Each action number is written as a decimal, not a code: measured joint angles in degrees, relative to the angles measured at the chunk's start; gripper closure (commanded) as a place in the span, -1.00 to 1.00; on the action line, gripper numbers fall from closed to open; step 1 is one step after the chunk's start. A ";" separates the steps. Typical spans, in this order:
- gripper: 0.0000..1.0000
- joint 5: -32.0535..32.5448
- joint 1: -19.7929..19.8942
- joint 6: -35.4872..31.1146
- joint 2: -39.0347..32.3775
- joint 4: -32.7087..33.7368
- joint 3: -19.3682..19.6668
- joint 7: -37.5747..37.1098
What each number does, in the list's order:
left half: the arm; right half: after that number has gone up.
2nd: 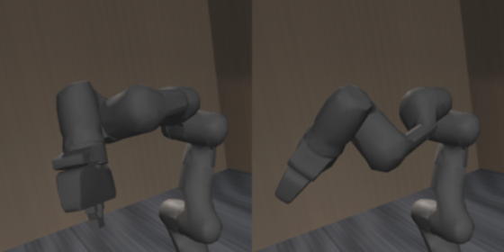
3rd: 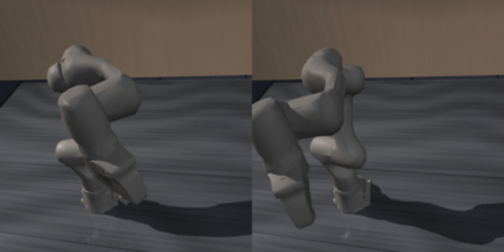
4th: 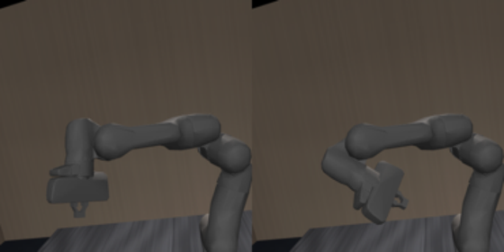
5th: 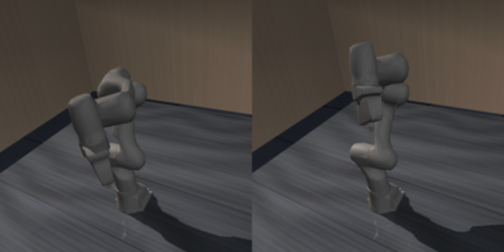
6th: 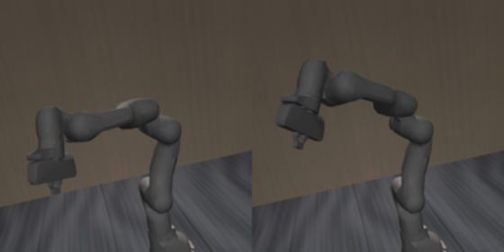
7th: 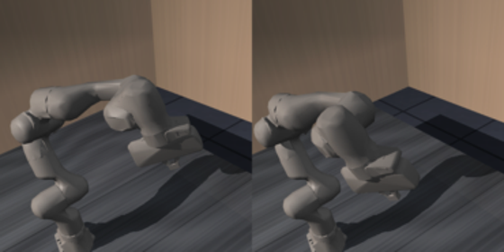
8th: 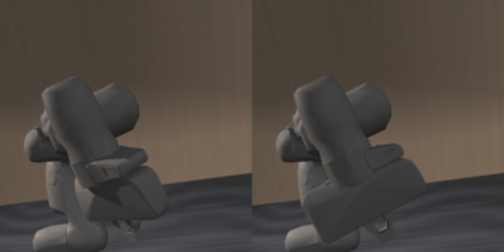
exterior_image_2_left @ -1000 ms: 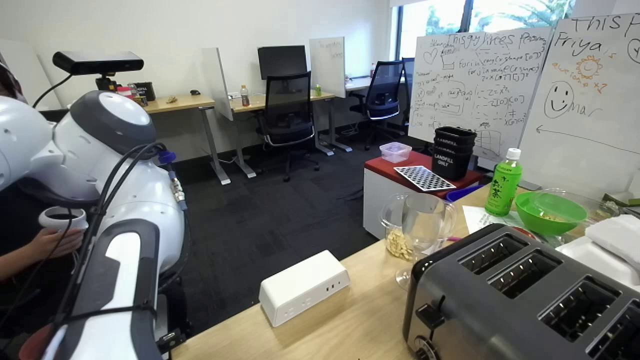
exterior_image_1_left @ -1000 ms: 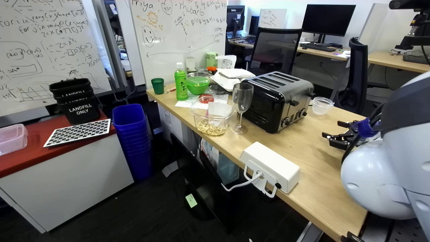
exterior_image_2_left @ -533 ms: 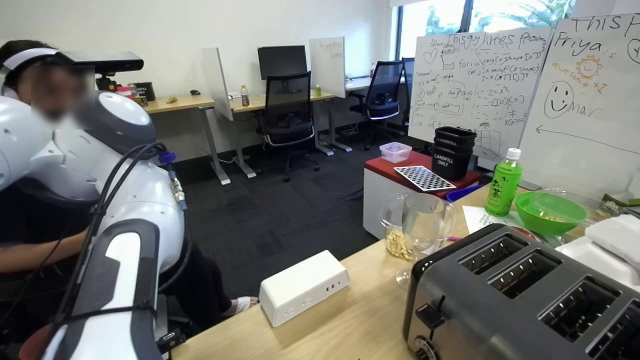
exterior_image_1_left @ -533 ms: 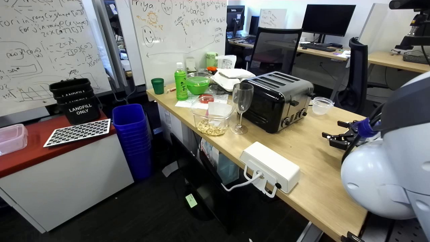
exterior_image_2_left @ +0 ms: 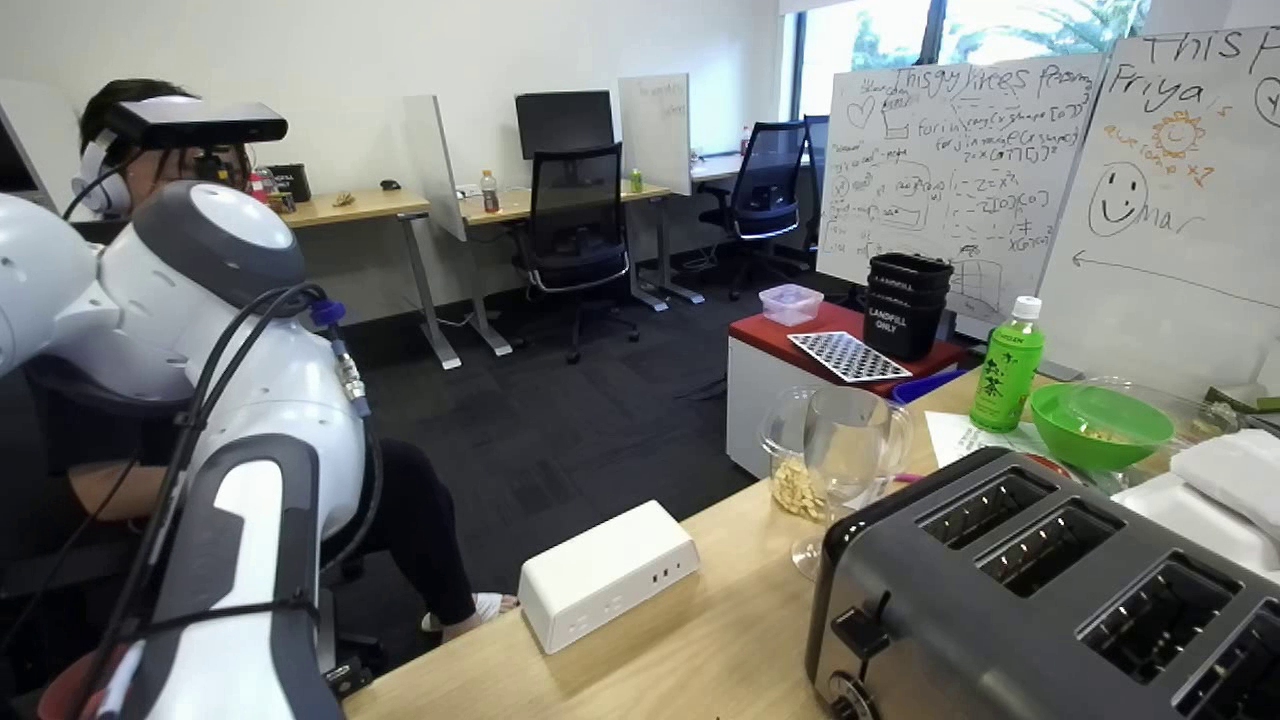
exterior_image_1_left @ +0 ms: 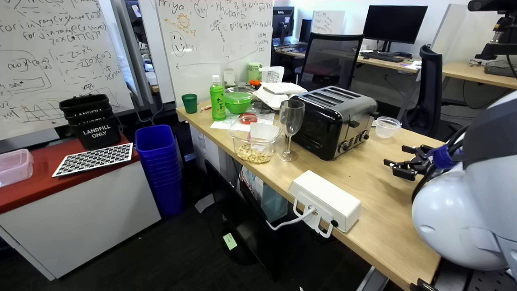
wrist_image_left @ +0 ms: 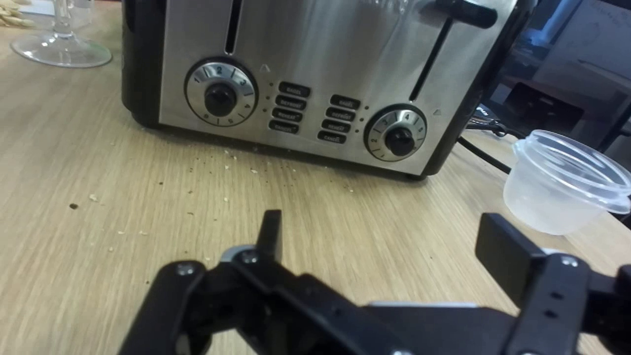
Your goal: Twist the left knob of the toaster
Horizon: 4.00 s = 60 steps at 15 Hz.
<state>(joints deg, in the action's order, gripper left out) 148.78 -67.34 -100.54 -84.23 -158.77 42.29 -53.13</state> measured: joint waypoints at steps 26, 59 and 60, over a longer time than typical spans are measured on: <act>-1.00 0.00 -3.87 0.90 -0.26 -0.17 -0.78 -20.83; -1.00 -0.02 5.91 12.11 -0.71 5.47 6.92 -28.58; -1.00 -0.02 6.42 12.11 -0.71 5.77 6.93 -28.58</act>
<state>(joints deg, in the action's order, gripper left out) 148.76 -60.92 -88.43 -84.93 -153.00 49.22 -81.71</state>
